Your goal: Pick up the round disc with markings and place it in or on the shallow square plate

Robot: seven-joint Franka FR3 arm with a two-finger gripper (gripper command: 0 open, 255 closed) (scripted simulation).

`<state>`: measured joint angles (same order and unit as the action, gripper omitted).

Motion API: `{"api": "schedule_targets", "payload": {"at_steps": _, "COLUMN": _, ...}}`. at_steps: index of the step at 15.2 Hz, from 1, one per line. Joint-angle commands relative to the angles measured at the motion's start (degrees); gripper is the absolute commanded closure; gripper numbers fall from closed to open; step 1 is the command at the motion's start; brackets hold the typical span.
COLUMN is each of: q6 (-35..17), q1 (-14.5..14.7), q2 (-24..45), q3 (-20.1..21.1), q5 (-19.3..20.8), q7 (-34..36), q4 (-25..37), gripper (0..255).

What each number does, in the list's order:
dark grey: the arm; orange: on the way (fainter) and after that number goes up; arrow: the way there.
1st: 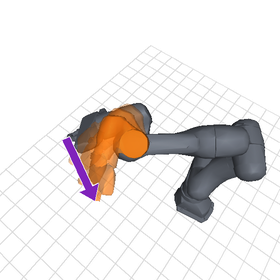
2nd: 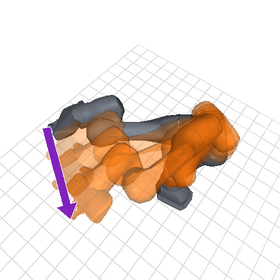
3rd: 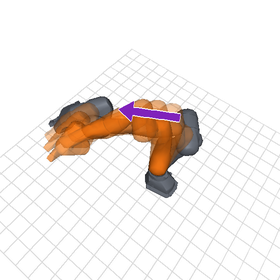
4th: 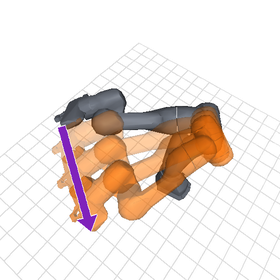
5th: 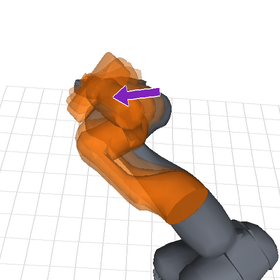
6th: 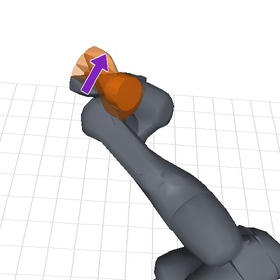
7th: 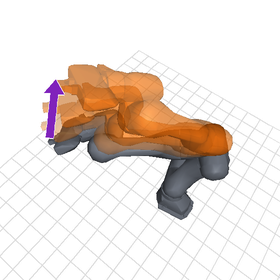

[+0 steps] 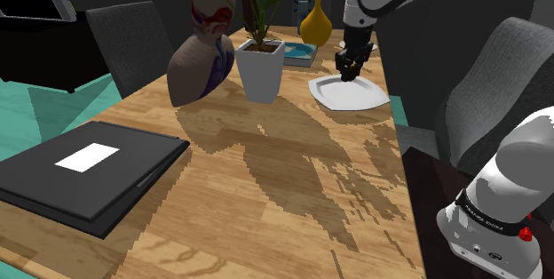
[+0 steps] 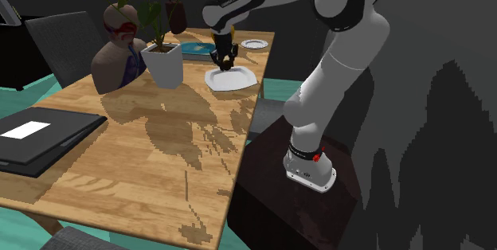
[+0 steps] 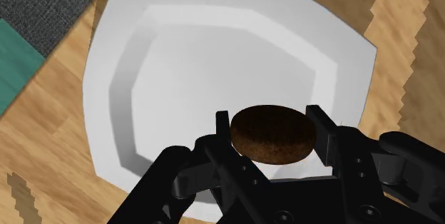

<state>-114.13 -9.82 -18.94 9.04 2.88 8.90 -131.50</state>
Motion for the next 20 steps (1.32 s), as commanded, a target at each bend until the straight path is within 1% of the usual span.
{"api": "schedule_targets", "payload": {"at_steps": 1, "q6": -0.8, "q1": -1.1, "q2": 3.2, "q3": -1.3, "q5": 0.9, "q7": -1.9, "q4": 2.5, "gripper": 255}}
{"api": "schedule_targets", "payload": {"at_steps": 4, "q6": -1.1, "q1": -2.5, "q2": 6.8, "q3": -2.9, "q5": 1.7, "q7": -4.3, "q4": 6.0, "gripper": 255}}
{"api": "schedule_targets", "payload": {"at_steps": 16, "q6": -10.5, "q1": -2.6, "q2": 9.9, "q3": -2.7, "q5": 2.5, "q7": -3.1, "q4": -0.3, "gripper": 255}}
{"api": "schedule_targets", "payload": {"at_steps": 20, "q6": -11.1, "q1": -2.6, "q2": 10.2, "q3": -2.7, "q5": 2.6, "q7": -3.0, "q4": -0.6, "gripper": 255}}
